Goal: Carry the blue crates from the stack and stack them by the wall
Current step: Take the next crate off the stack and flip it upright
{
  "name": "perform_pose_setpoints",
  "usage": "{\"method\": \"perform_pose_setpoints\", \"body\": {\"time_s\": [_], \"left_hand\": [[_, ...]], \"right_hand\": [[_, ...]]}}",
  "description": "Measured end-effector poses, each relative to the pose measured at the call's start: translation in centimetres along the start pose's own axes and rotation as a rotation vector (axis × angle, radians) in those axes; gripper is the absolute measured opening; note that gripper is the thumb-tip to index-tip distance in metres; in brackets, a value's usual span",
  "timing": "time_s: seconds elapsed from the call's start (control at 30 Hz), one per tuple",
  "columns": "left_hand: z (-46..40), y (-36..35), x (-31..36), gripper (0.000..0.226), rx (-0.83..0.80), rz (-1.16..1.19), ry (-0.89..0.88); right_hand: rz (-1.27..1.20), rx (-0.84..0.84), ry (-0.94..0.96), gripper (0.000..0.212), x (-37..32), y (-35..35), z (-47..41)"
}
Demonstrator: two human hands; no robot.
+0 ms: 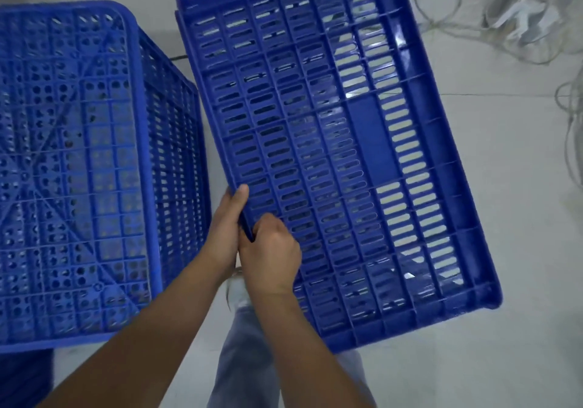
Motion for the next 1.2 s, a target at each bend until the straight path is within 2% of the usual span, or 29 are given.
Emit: {"method": "perform_pose_setpoints", "body": {"time_s": [0.07, 0.13, 0.2, 0.23, 0.33, 0.43, 0.5, 0.57, 0.67, 0.83, 1.0, 1.1, 1.17, 1.2], "left_hand": [[-0.3, 0.3, 1.0, 0.050, -0.009, -0.062, -0.057], [-0.4, 0.3, 1.7, 0.029, -0.010, -0.119, -0.087], [0.0, 0.1, 2.5, 0.022, -0.006, -0.181, -0.104], [0.2, 0.2, 2.9, 0.021, 0.007, -0.206, -0.114], [0.7, 0.1, 3.5, 0.026, 0.028, -0.233, -0.118], [1.0, 0.0, 3.7, 0.039, 0.062, -0.199, -0.109], [1.5, -0.1, 3.7, 0.047, 0.097, -0.166, -0.079], [2.0, -0.3, 3.8, 0.052, 0.138, -0.164, -0.073], [2.3, -0.4, 4.1, 0.052, 0.179, -0.151, -0.096], [2.7, -0.3, 4.2, 0.053, 0.236, -0.143, -0.123], [2.6, -0.5, 3.1, 0.055, 0.314, -0.097, -0.094], [2.8, -0.4, 2.6, 0.053, 0.412, -0.047, -0.122], [3.3, 0.0, 2.9, 0.049, 0.492, -0.076, -0.227], [3.6, 0.1, 3.0, 0.050, 0.512, -0.116, -0.284]], "right_hand": [[0.008, 0.008, 0.017, 0.042, -0.5, 0.3, -0.2], [-0.009, -0.085, 0.026, 0.036, -0.4, 0.5, -0.7], [-0.066, -0.286, 0.058, 0.032, -0.4, 0.8, -1.2], [-0.105, -0.260, 0.094, 0.032, -0.4, 2.3, -2.2], [-0.157, 0.021, 0.066, 0.023, 2.0, 9.0, -7.6], [-0.031, 0.205, -0.052, 0.044, 7.2, 13.7, -14.5], [0.058, 0.160, -0.226, 0.058, 11.6, 14.9, -18.1], [0.061, -0.011, -0.373, 0.065, 15.4, 13.9, -19.3], [-0.142, -0.237, -0.500, 0.052, 17.1, 11.7, -18.6], [-0.280, -0.290, -0.609, 0.042, 17.1, 11.4, -17.8], [-0.277, -0.257, -0.600, 0.042, 16.6, 12.1, -17.4], [-0.285, -0.248, -0.624, 0.042, 17.0, 12.4, -16.3], [-0.274, -0.249, -0.638, 0.053, 17.5, 12.3, -15.5], [-0.268, -0.235, -0.648, 0.066, 17.6, 12.4, -14.9]]}}
Point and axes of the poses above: each hand's wrist, its own z-axis away from the middle knuckle, its own y-axis out of the back of the hand, x = y × z, the point moved 9 cm from there along -z, towards the middle knuckle, and after that the axes turned 12 degrees about x, right-handed, at the moved point
